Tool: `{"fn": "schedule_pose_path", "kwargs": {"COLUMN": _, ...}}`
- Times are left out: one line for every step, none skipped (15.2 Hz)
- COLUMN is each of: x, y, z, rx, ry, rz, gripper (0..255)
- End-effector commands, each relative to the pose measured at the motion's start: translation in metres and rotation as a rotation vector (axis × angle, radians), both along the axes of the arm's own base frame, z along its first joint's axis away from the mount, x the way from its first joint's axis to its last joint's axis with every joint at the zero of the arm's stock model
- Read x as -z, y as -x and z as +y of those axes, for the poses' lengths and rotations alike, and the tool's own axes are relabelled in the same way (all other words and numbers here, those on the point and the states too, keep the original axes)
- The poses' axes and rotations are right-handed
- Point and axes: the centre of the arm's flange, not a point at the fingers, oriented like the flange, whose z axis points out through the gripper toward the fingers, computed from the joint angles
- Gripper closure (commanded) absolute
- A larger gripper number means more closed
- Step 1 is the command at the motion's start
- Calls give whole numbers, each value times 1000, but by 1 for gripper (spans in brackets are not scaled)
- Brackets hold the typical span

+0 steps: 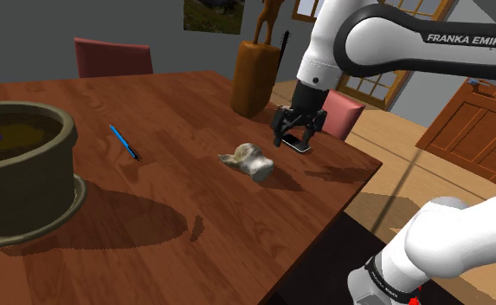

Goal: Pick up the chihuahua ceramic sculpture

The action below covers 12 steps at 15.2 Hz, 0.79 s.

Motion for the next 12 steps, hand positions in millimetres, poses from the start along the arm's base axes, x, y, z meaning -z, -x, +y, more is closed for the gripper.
{"fn": "schedule_pose_path", "kwargs": {"x": 2, "y": -17, "z": 18, "rx": 59, "ry": -2, "rz": -16, "gripper": 0}}
{"fn": "schedule_pose_path", "kwargs": {"x": 3, "y": -25, "z": 27, "rx": 85, "ry": -1, "rz": -24, "gripper": 0}}
{"fn": "schedule_pose_path", "kwargs": {"x": 3, "y": -33, "z": 36, "rx": 112, "ry": -1, "rz": -32, "gripper": 0}}
{"fn": "schedule_pose_path", "kwargs": {"x": 3, "y": -41, "z": 45, "rx": 139, "ry": -1, "rz": -40, "gripper": 0}}
{"fn": "schedule_pose_path", "kwargs": {"x": 3, "y": -50, "z": 54, "rx": 166, "ry": 0, "rz": -48, "gripper": 0}}
{"fn": "schedule_pose_path", "kwargs": {"x": 3, "y": -59, "z": 62, "rx": 193, "ry": 0, "rz": -56, "gripper": 0}}
{"fn": "schedule_pose_path", "kwargs": {"x": 3, "y": -66, "z": 68, "rx": 214, "ry": 0, "rz": -63, "gripper": 0}}
{"fn": "schedule_pose_path", "kwargs": {"x": 9, "y": -66, "z": 68, "rx": 214, "ry": 0, "rz": -63, "gripper": 0}}
{"fn": "schedule_pose_path", "kwargs": {"x": 14, "y": -66, "z": 68, "rx": 214, "ry": 0, "rz": -63, "gripper": 0}}
{"fn": "schedule_pose_path", "kwargs": {"x": 19, "y": -66, "z": 68, "rx": 214, "ry": 0, "rz": -63, "gripper": 0}}
{"fn": "schedule_pose_path", "kwargs": {"x": 24, "y": -66, "z": 68, "rx": 214, "ry": 0, "rz": -63, "gripper": 0}}
{"fn": "schedule_pose_path", "kwargs": {"x": 30, "y": -66, "z": 68, "rx": 214, "ry": 0, "rz": -63, "gripper": 0}}
